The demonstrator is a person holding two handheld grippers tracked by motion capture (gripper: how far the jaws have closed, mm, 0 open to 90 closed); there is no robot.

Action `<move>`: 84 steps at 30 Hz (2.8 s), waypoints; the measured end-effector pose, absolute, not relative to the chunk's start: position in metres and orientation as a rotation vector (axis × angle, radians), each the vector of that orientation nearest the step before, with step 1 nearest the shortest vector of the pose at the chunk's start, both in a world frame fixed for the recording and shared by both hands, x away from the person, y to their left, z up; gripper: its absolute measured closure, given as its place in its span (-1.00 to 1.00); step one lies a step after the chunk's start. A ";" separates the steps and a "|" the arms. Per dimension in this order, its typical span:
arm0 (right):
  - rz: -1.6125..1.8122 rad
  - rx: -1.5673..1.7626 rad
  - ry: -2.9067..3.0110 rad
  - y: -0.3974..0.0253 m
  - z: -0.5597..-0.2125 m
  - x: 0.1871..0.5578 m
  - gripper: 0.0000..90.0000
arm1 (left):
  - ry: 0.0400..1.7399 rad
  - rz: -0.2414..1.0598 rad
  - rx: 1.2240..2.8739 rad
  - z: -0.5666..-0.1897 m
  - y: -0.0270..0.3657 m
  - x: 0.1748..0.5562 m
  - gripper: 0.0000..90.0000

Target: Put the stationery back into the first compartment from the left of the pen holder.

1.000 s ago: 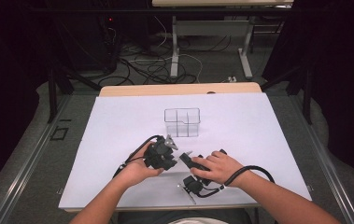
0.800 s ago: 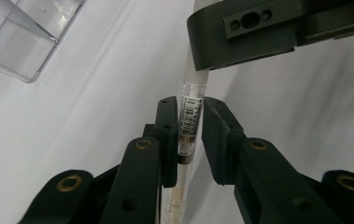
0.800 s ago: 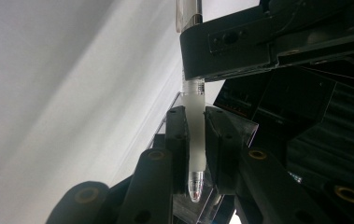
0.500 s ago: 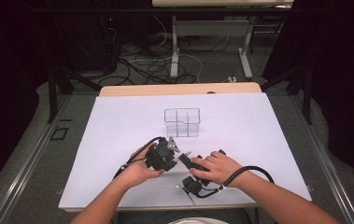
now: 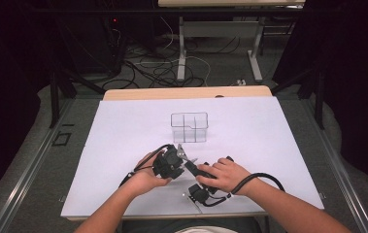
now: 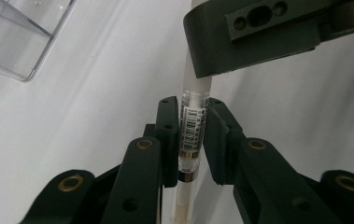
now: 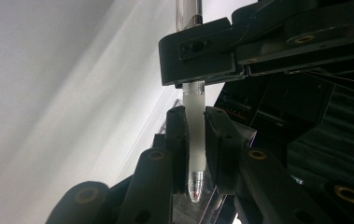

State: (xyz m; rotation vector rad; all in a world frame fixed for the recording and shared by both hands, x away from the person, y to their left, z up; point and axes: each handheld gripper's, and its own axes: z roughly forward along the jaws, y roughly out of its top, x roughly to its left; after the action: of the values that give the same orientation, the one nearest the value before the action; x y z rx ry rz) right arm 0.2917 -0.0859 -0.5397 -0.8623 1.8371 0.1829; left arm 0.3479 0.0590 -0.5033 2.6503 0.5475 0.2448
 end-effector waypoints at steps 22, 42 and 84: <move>0.184 -0.798 1.870 -0.086 -0.542 0.294 0.31 | 0.615 0.266 2.625 -0.506 0.067 0.352 0.76; 0.251 -0.560 2.004 -0.085 -0.529 0.297 -0.11 | 0.763 0.255 2.537 -0.503 0.081 0.358 0.76; 1.154 1.267 2.285 -0.177 -0.536 0.363 -1.00 | 0.928 0.138 2.134 -0.495 0.125 0.370 0.76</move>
State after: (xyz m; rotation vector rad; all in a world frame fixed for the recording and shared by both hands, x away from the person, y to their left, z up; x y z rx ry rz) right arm 0.3634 -0.1773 -0.5365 1.2666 2.2850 1.1543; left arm 0.3695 0.1252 -0.4945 2.1344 0.9283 0.1376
